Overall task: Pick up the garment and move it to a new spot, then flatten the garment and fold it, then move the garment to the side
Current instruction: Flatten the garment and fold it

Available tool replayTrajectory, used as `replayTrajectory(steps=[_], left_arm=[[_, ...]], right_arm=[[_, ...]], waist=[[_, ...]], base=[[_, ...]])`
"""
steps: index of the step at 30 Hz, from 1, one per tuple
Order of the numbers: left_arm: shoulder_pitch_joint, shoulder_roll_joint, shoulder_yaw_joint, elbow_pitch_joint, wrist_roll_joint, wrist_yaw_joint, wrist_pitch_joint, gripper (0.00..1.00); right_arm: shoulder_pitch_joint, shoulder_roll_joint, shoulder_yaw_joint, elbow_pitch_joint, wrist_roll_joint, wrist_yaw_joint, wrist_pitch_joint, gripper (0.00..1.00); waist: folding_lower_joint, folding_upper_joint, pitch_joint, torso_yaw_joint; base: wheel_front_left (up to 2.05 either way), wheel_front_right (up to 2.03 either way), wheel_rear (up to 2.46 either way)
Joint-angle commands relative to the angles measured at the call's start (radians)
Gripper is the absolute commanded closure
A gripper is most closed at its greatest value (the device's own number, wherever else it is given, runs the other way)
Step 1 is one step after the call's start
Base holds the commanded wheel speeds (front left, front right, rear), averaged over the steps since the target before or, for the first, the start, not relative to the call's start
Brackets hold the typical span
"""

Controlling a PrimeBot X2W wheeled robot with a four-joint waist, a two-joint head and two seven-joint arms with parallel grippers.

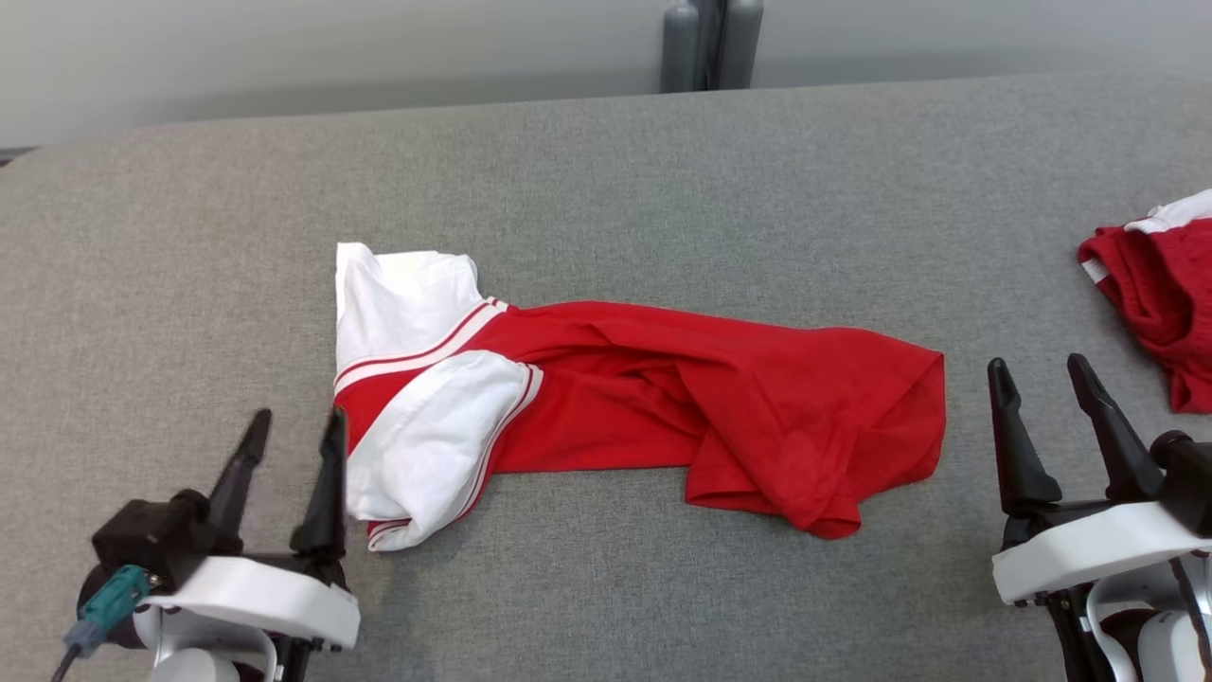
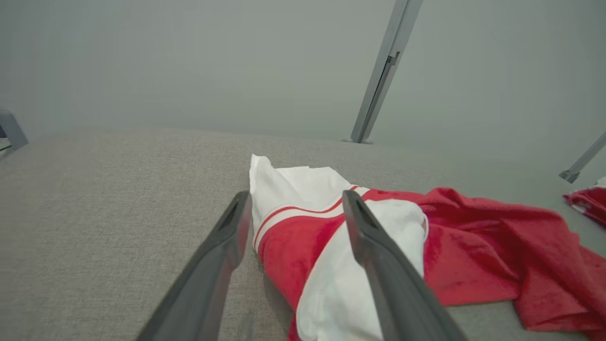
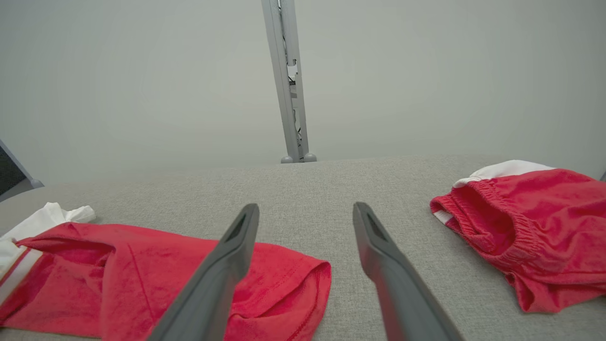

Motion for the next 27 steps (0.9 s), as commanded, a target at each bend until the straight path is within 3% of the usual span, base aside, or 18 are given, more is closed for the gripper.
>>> replayTrajectory(steps=[1, 8, 13, 27], left_arm=[[0.003, -0.009, 0.027, -0.020, 0.013, 0.020, -0.018, 0.00], [0.046, -0.071, 0.176, -0.116, 0.098, 0.064, -0.037, 0.00], [0.113, -0.071, 0.238, -0.136, 0.171, 0.067, -0.036, 0.00], [0.219, -0.042, 0.256, -0.141, 0.195, 0.043, -0.036, 0.00]], right_arm=[[0.010, -0.004, 0.004, -0.007, -0.011, 0.000, 0.004, 0.00], [0.043, -0.004, 0.026, -0.020, -0.040, 0.000, 0.023, 0.00], [0.074, -0.004, 0.041, -0.018, -0.055, 0.000, 0.038, 0.00], [0.108, -0.004, 0.060, -0.019, -0.056, 0.000, 0.051, 0.00]], waist=[[0.0000, -0.0001, -0.017, -0.002], [0.0000, -0.0001, -0.074, -0.004], [0.0000, -0.0001, -0.109, -0.008], [0.0000, -0.0001, -0.132, -0.020]], base=[[0.00, 0.00, 0.00], [0.00, 0.00, 0.00], [0.00, 0.00, 0.00], [0.00, 0.00, 0.00]])
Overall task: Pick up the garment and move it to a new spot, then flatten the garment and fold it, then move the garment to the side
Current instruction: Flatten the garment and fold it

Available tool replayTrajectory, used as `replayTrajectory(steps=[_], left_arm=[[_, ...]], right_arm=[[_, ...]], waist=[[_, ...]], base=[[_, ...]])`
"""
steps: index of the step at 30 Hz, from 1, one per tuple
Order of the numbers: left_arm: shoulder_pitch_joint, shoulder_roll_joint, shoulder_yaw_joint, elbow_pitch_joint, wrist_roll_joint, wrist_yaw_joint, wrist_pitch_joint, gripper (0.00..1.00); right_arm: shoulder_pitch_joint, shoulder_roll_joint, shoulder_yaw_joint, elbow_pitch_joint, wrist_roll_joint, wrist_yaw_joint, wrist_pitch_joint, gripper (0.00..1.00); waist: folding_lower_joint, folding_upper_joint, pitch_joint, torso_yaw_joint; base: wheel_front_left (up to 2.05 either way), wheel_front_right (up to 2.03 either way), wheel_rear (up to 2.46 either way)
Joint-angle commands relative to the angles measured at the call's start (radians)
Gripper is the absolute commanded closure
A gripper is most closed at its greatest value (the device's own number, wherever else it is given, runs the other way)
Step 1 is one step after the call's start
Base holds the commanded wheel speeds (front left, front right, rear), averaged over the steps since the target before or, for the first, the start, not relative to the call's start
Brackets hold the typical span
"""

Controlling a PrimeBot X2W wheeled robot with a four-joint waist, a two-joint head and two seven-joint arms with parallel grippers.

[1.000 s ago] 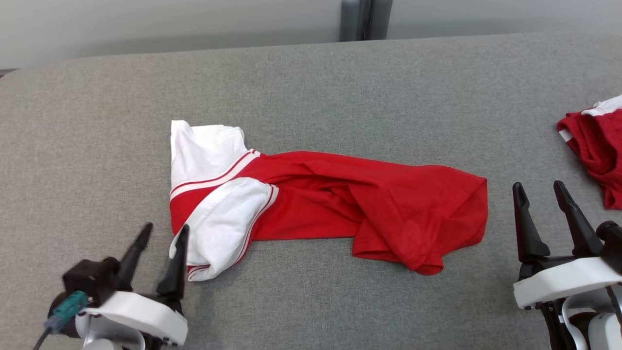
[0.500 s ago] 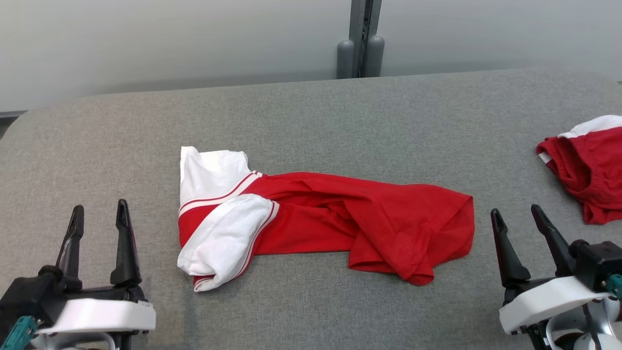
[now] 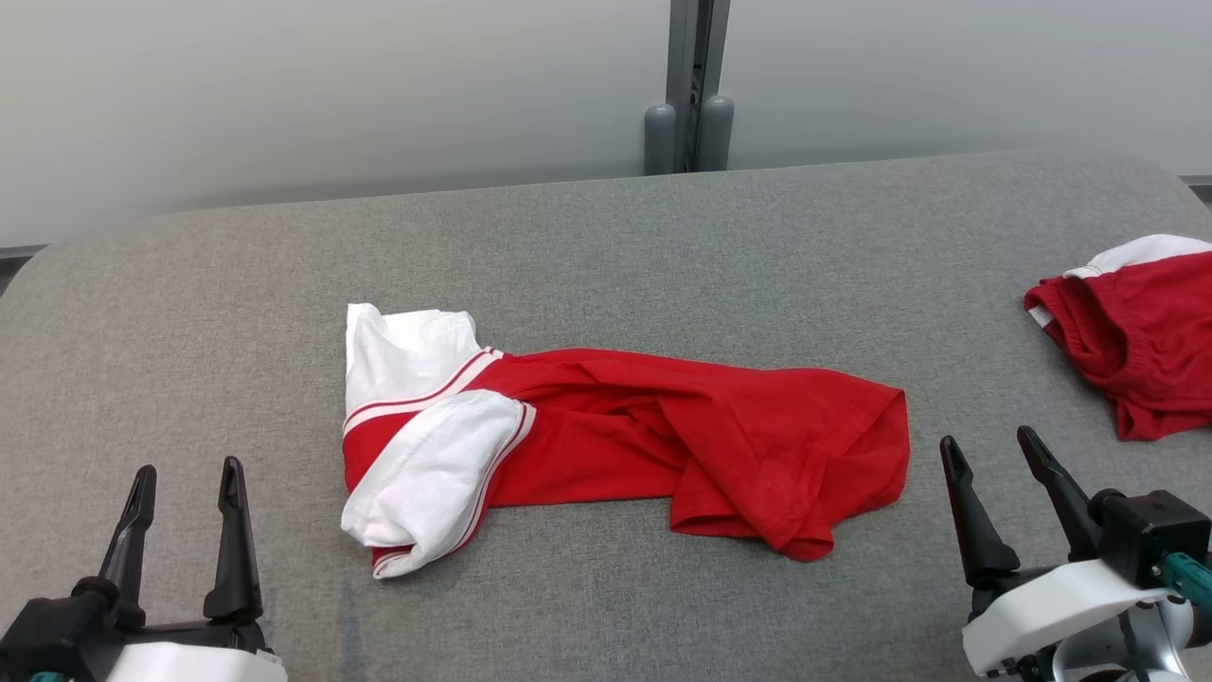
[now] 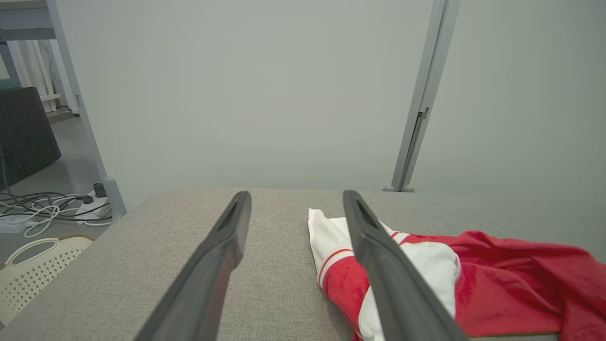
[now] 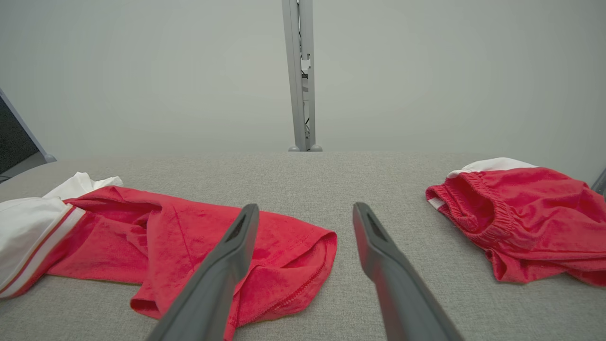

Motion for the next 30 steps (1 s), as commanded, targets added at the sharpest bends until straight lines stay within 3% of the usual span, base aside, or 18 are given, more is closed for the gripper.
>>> replayTrajectory(steps=[1, 24, 30], left_arm=[[0.000, 0.001, 0.001, -0.003, 0.001, -0.002, 0.001, 0.00], [-0.021, 0.008, -0.013, 0.002, -0.009, 0.004, 0.013, 0.00], [-0.060, 0.011, -0.037, 0.014, -0.006, -0.015, 0.039, 0.00]], right_arm=[[0.004, -0.004, -0.002, -0.002, 0.005, 0.000, 0.001, 0.00], [-0.014, -0.004, -0.006, -0.004, 0.015, 0.000, -0.002, 0.00], [-0.015, -0.004, -0.010, -0.006, 0.017, 0.000, -0.005, 0.00]], waist=[[0.0000, -0.0001, 0.000, 0.000], [0.0000, -0.0001, 0.007, 0.004], [0.0000, -0.0001, 0.020, 0.006]], base=[[0.00, 0.00, 0.00], [0.00, 0.00, 0.00], [0.00, 0.00, 0.00]])
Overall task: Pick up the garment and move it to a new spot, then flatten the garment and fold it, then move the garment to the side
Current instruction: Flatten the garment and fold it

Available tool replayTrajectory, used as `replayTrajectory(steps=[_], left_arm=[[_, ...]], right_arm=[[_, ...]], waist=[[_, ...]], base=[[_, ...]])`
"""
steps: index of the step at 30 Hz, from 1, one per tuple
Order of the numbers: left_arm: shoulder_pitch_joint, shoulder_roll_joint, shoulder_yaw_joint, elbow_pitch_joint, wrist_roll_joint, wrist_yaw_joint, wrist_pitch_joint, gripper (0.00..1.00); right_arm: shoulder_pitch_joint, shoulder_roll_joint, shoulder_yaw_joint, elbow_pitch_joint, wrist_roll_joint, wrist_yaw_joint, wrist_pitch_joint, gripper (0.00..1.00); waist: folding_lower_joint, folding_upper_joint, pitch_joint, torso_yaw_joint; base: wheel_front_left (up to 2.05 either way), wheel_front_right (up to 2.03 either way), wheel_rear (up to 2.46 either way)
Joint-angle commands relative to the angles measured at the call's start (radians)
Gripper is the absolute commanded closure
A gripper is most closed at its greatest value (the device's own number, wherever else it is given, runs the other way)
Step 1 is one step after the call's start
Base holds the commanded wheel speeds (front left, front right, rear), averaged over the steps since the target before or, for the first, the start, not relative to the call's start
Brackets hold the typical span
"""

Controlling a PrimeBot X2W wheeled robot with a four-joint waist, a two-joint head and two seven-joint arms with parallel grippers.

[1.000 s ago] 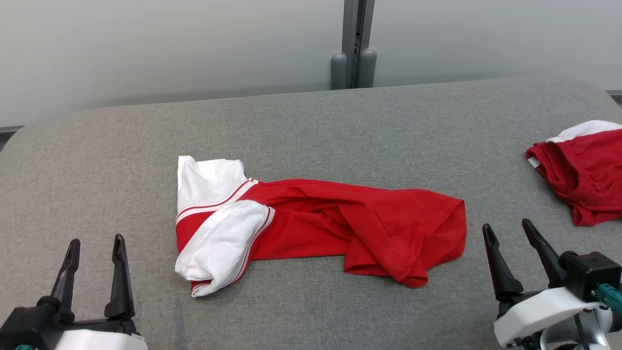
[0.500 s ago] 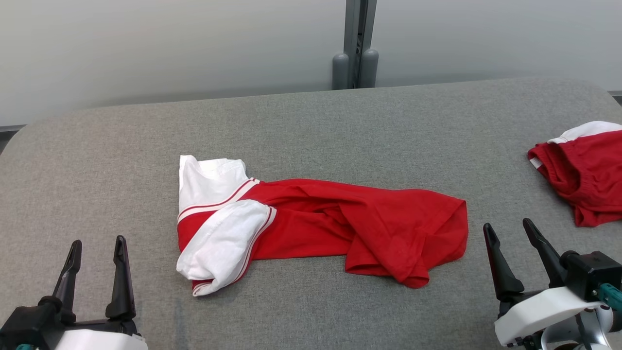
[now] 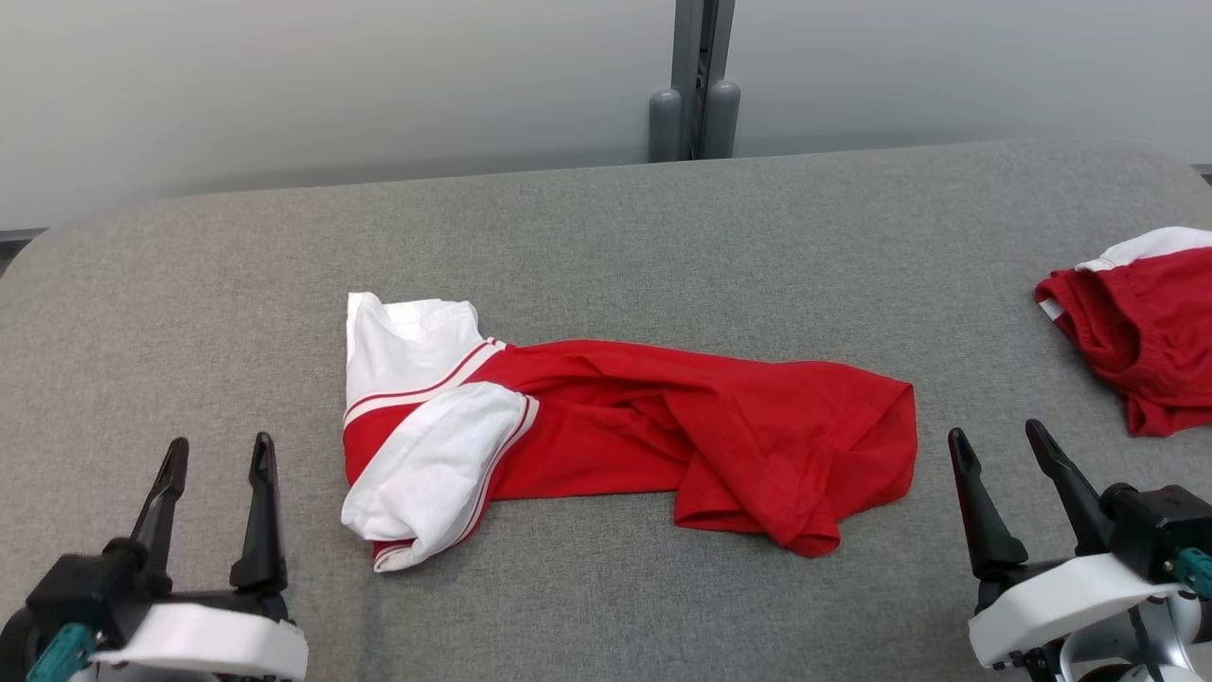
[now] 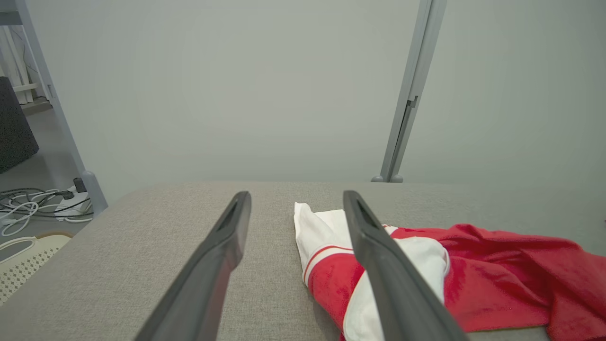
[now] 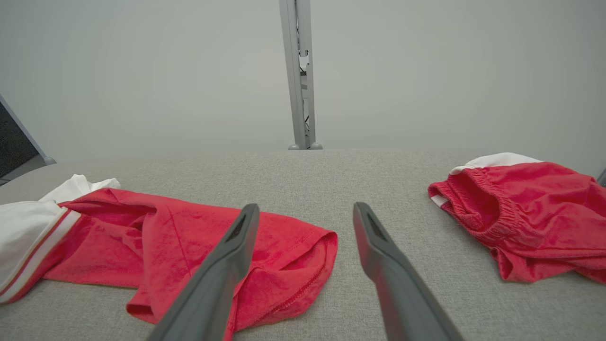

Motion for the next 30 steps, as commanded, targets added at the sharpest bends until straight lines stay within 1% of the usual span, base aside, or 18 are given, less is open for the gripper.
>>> replayTrajectory(steps=[1, 5, 8, 13, 18, 22, 25, 28, 29, 30], left_arm=[[-0.036, 0.006, -0.004, 0.005, 0.000, -0.011, 0.003, 0.00], [-0.147, 0.013, -0.043, 0.036, -0.004, -0.046, 0.083, 0.00], [-0.260, 0.014, -0.073, 0.094, -0.019, -0.085, 0.160, 0.00], [-0.443, -0.002, -0.114, 0.276, -0.067, -0.162, 0.294, 0.00], [-0.552, -0.021, -0.147, 0.482, -0.112, -0.215, 0.416, 0.00], [-0.595, -0.033, -0.167, 0.620, -0.133, -0.230, 0.497, 0.00], [-0.606, -0.045, -0.173, 0.687, -0.142, -0.228, 0.524, 0.00], [-0.612, -0.054, -0.185, 0.732, -0.149, -0.238, 0.547, 0.00], [-0.616, -0.056, -0.188, 0.741, -0.149, -0.245, 0.546, 0.11], [-0.621, -0.058, -0.191, 0.749, -0.149, -0.250, 0.543, 1.00]], right_arm=[[-0.011, -0.004, -0.004, -0.006, 0.001, 0.000, -0.005, 0.00], [-0.022, -0.004, -0.008, -0.013, 0.004, 0.000, -0.008, 0.00], [-0.039, -0.004, -0.006, -0.016, 0.002, 0.000, -0.012, 0.00], [-0.064, -0.004, 0.001, -0.013, 0.009, 0.000, -0.024, 0.00], [-0.080, -0.004, 0.005, 0.006, 0.025, 0.000, -0.042, 0.00], [-0.085, -0.004, 0.002, 0.023, 0.033, 0.000, -0.057, 0.00], [-0.088, -0.004, 0.000, 0.029, 0.036, 0.000, -0.066, 0.00], [-0.091, -0.004, -0.004, 0.031, 0.038, 0.000, -0.072, 0.00], [-0.093, -0.004, -0.006, 0.031, 0.038, 0.000, -0.072, 0.00], [-0.095, -0.004, -0.006, 0.032, 0.038, 0.000, -0.072, 0.00]], waist=[[0.0000, -0.0001, 0.008, 0.002], [0.0000, -0.0001, 0.036, 0.006], [0.0000, -0.0001, 0.064, 0.001], [0.0000, -0.0001, 0.110, -0.022], [0.0000, -0.0001, 0.142, -0.054], [0.0000, -0.0001, 0.157, -0.073], [0.0000, -0.0001, 0.163, -0.078], [0.0000, -0.0001, 0.170, -0.077], [0.0000, -0.0001, 0.172, -0.076], [0.0000, -0.0001, 0.174, -0.075]], base=[[0.00, 0.00, 0.00], [0.00, 0.00, 0.00], [0.00, 0.00, 0.00], [0.00, 0.00, 0.00], [0.00, 0.00, 0.00], [0.00, 0.00, 0.00], [0.00, 0.00, 0.00], [0.00, 0.00, 0.00], [0.00, 0.00, 0.00], [0.00, 0.00, 0.00]])
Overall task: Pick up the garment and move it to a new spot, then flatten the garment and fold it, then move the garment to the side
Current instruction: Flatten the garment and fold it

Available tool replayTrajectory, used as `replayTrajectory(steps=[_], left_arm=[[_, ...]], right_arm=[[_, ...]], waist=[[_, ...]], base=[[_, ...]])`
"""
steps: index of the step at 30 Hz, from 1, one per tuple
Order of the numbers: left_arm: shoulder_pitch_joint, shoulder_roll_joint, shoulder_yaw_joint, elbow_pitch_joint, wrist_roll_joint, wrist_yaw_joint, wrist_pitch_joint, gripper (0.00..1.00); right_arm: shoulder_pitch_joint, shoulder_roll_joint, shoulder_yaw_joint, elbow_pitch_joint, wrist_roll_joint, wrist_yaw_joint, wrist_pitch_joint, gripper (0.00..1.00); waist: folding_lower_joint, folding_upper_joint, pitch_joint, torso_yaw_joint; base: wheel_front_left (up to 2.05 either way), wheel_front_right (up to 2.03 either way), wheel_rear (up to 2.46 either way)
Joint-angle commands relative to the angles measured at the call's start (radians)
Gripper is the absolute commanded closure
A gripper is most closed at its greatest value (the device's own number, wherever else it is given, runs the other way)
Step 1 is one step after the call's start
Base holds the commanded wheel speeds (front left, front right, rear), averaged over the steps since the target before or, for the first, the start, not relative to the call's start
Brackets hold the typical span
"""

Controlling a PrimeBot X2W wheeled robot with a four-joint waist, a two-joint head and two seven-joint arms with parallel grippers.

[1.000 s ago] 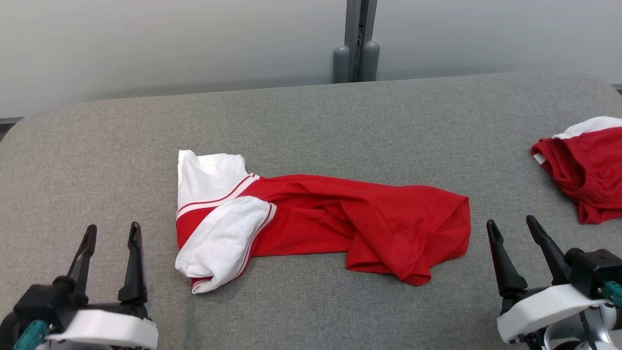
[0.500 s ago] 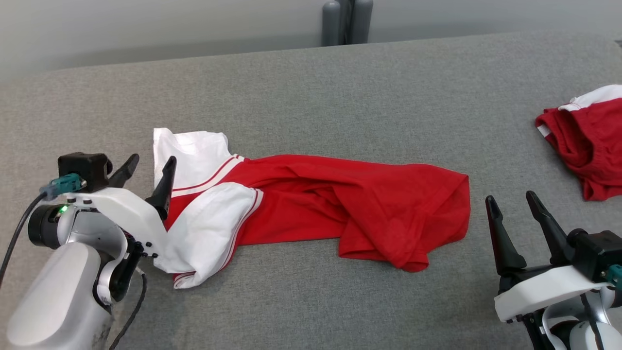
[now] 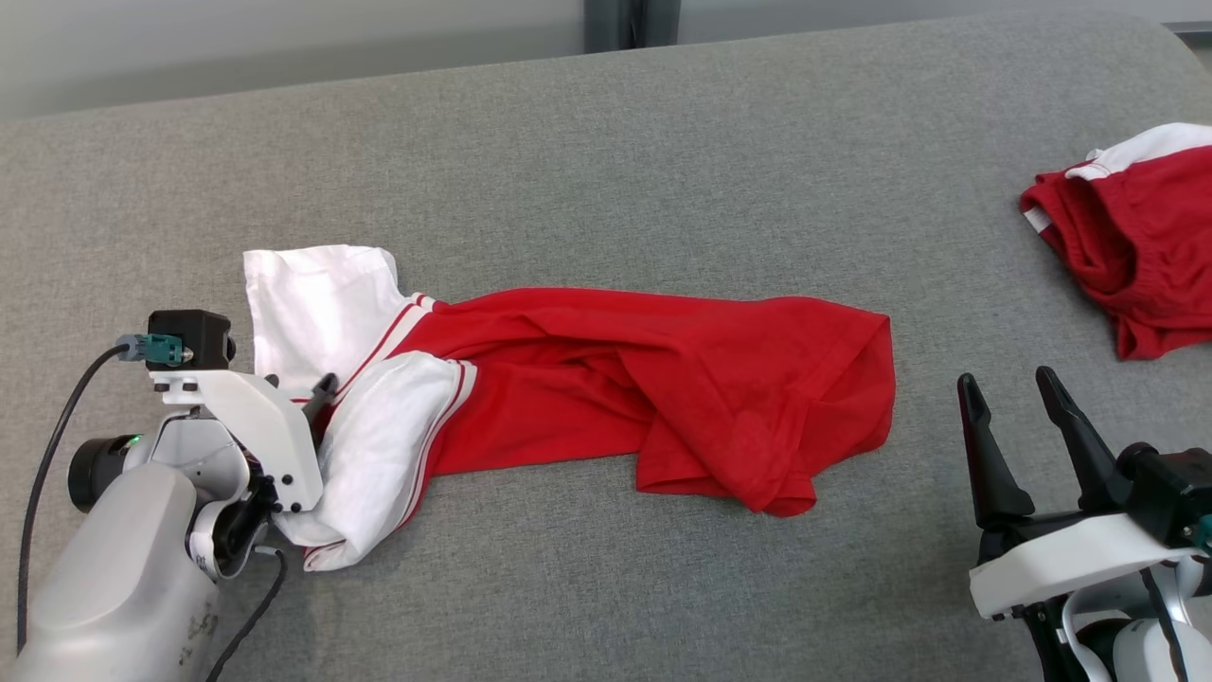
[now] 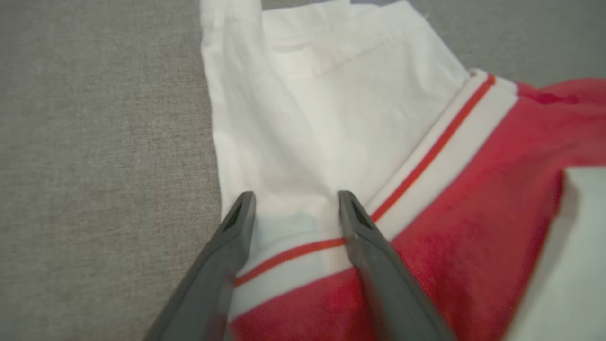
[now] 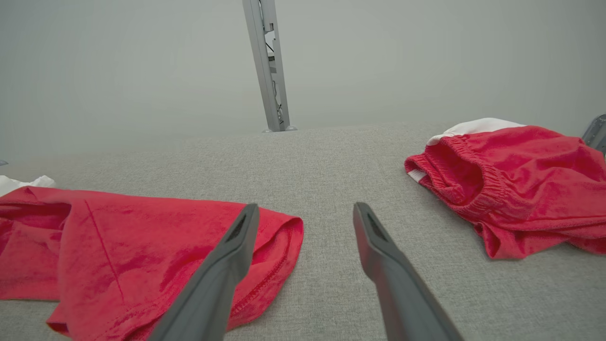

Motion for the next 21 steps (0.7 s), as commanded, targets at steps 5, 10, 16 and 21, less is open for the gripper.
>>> replayTrajectory(steps=[5, 10, 16, 21], left_arm=[[0.004, -0.002, -0.041, 0.016, 0.032, -0.011, -0.006, 1.00], [0.064, 0.016, -0.070, -0.026, 0.057, -0.013, -0.037, 1.00], [0.181, 0.029, -0.088, -0.133, 0.070, 0.014, -0.076, 1.00], [0.339, 0.053, -0.092, -0.300, 0.059, 0.061, -0.085, 1.00]], right_arm=[[-0.017, -0.004, -0.004, -0.003, 0.005, 0.000, -0.007, 0.00], [-0.008, -0.004, -0.008, -0.007, 0.005, 0.000, -0.005, 0.00], [0.010, -0.004, -0.020, -0.010, 0.007, 0.000, 0.002, 0.00], [0.027, -0.004, -0.042, -0.022, 0.010, 0.000, 0.013, 0.00]], waist=[[0.0000, -0.0001, 0.000, 0.012], [0.0000, -0.0001, -0.006, 0.020], [0.0000, -0.0001, -0.019, 0.029], [0.0000, -0.0001, -0.024, 0.050]], base=[[0.00, 0.00, 0.00], [0.00, 0.00, 0.00], [0.00, 0.00, 0.00], [0.00, 0.00, 0.00]])
